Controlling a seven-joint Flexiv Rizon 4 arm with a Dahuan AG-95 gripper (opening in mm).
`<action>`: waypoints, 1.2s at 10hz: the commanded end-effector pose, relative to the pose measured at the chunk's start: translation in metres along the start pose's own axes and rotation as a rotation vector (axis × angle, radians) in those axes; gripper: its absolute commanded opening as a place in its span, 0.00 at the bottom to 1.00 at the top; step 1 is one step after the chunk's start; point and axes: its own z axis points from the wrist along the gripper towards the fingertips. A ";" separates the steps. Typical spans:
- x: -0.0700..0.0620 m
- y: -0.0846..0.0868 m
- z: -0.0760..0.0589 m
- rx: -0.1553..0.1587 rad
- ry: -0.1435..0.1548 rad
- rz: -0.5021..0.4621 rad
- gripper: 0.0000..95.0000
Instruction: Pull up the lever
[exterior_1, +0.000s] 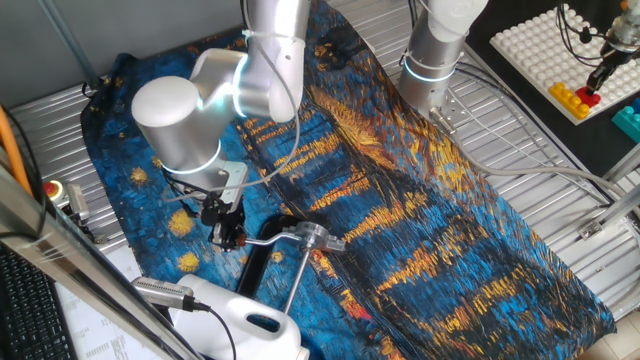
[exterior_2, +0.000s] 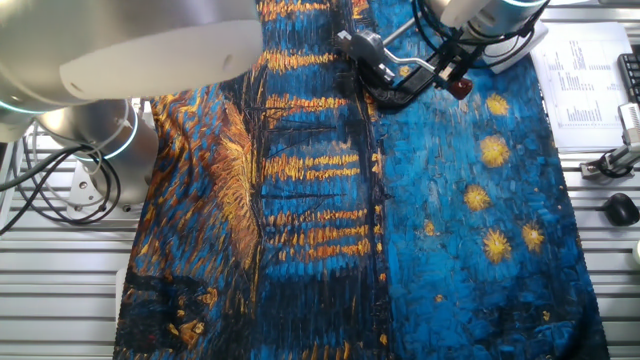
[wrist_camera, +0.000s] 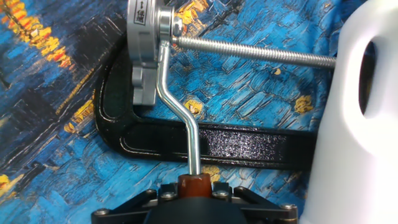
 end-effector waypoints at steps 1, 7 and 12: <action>0.000 -0.001 -0.007 -0.002 -0.002 0.003 0.00; -0.004 -0.004 -0.032 -0.018 -0.012 0.004 0.00; -0.014 -0.007 -0.053 -0.041 -0.018 0.013 0.00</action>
